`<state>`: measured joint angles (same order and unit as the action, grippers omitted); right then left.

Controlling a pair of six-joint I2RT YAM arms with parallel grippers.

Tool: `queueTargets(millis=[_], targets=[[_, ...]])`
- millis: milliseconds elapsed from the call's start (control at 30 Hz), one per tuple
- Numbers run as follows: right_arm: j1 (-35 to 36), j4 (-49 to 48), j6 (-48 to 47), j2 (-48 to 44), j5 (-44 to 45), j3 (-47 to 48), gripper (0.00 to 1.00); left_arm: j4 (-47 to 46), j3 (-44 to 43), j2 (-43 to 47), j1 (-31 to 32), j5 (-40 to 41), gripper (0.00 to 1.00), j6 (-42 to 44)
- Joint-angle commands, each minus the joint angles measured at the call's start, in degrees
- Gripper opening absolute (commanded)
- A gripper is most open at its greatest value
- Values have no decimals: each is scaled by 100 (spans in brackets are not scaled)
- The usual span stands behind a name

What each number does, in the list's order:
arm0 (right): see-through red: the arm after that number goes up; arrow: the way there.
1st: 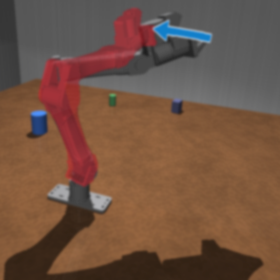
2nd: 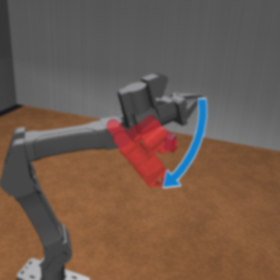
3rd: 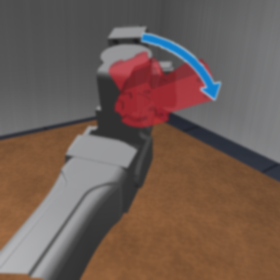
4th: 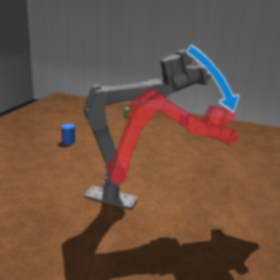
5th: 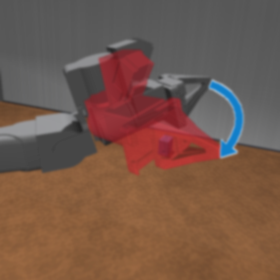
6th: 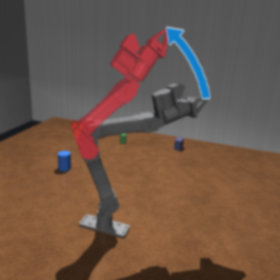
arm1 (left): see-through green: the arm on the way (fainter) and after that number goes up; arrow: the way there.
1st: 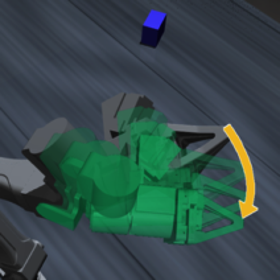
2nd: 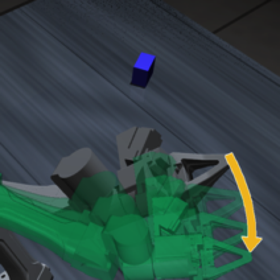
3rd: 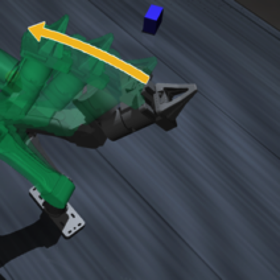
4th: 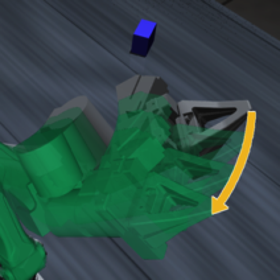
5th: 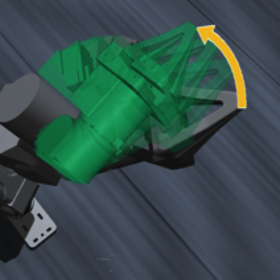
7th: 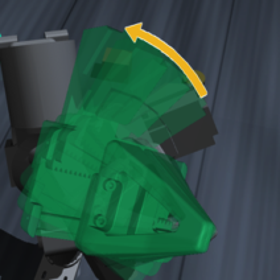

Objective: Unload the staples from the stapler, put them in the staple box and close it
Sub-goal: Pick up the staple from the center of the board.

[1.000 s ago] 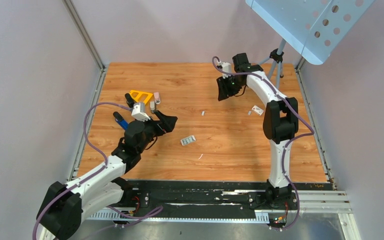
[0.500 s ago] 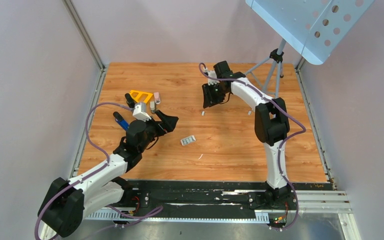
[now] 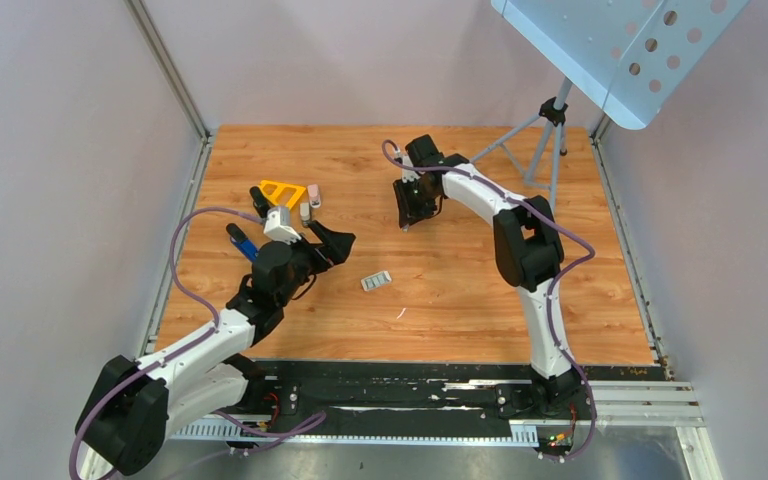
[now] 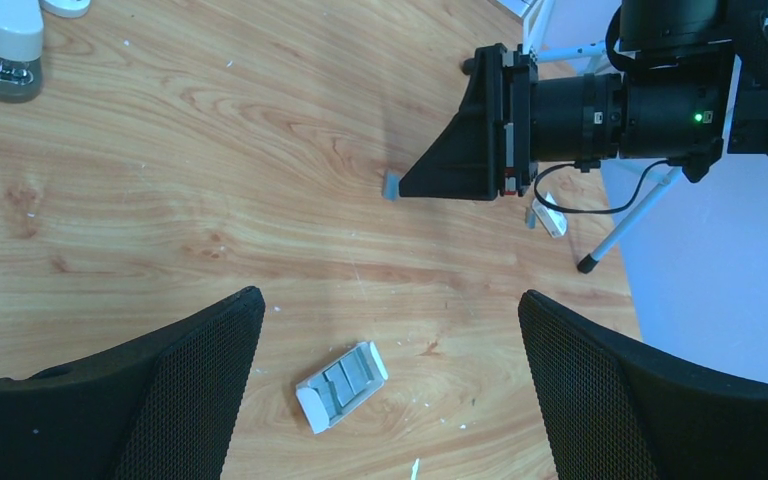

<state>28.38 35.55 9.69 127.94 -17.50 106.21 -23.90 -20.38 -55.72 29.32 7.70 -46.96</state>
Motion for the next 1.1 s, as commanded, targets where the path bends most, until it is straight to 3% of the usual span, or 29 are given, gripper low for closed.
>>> queueTargets(millis=[0,1067], targets=[[53,57,197,170,359,166,34,-66,174,146,-49,185,100,-48],[53,55,121,406,494,257,22,61,427,492,-49,271,100,-250]])
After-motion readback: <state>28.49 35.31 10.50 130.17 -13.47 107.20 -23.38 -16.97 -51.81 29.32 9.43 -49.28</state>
